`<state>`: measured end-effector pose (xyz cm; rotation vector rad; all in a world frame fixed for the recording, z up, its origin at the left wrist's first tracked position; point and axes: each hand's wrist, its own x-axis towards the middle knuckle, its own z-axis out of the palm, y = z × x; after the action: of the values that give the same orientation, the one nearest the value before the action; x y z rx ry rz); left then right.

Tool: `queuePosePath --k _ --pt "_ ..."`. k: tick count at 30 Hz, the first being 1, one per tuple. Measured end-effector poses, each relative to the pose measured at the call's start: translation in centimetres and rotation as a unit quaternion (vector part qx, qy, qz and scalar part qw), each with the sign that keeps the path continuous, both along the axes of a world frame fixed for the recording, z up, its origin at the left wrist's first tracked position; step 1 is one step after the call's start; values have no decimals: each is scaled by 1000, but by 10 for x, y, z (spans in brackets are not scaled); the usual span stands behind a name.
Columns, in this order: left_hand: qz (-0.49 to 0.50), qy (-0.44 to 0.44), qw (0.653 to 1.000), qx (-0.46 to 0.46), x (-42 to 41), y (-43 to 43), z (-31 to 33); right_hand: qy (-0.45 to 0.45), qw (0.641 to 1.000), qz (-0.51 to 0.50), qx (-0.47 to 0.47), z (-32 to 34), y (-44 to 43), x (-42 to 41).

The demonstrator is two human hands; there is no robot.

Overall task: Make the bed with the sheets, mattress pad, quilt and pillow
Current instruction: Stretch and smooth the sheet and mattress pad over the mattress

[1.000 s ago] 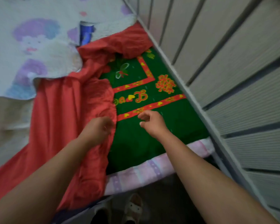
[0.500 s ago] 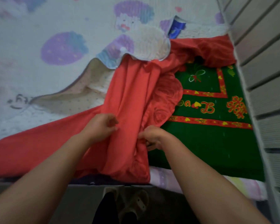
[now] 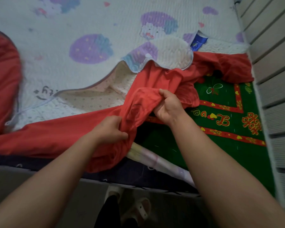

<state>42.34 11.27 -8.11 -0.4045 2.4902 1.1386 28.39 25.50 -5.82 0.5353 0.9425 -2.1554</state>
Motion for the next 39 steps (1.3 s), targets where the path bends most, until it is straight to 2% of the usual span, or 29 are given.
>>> queuePosePath --k 3,5,7,9,11,12,13,15,17,20,22,24,27,28,29,30,32,33,36,39 --pt "47 65 997 -11 1 -7 7 25 999 33 30 1 2 9" --pt "79 85 993 -36 3 -11 8 78 982 127 112 -4 6 19" --pt "100 91 990 -47 3 -14 4 147 926 266 224 -12 15 31" --pt "114 94 988 -38 3 -14 3 214 834 406 308 -19 21 48" --pt "124 107 986 -27 3 -15 5 275 738 515 337 -25 23 66" --pt "128 111 985 -26 3 -15 7 300 702 548 341 -29 22 76" --pt "129 114 985 -28 4 -18 10 326 677 563 344 -33 21 83" --pt "128 121 984 -40 6 -26 18 371 650 566 345 -39 21 96" --pt "152 144 977 -42 6 -39 31 382 617 595 346 -45 23 110" --pt "176 207 960 -61 0 -61 55 377 531 660 374 -60 23 152" --pt "168 234 956 -62 -1 -72 69 388 482 670 411 -73 21 177" --pt "133 223 963 -72 3 -78 71 374 470 673 431 -79 15 187" --pt "75 197 975 -75 22 -75 63 341 474 678 448 -69 5 185" --pt "70 197 977 -52 30 -75 60 337 487 665 454 -64 0 186" --pt "67 194 978 -25 37 -74 56 335 517 645 452 -59 -7 188" --pt "66 191 979 -1 44 -74 54 327 566 619 436 -53 -15 191" --pt "53 182 981 45 54 -78 49 296 693 555 353 -39 -38 203" --pt "37 178 981 64 59 -80 49 285 742 518 315 -34 -51 208" --pt "23 166 984 64 76 -96 55 236 845 393 274 -24 -93 221" --pt "83 160 983 13 107 -132 50 159 924 245 248 -16 -133 225"
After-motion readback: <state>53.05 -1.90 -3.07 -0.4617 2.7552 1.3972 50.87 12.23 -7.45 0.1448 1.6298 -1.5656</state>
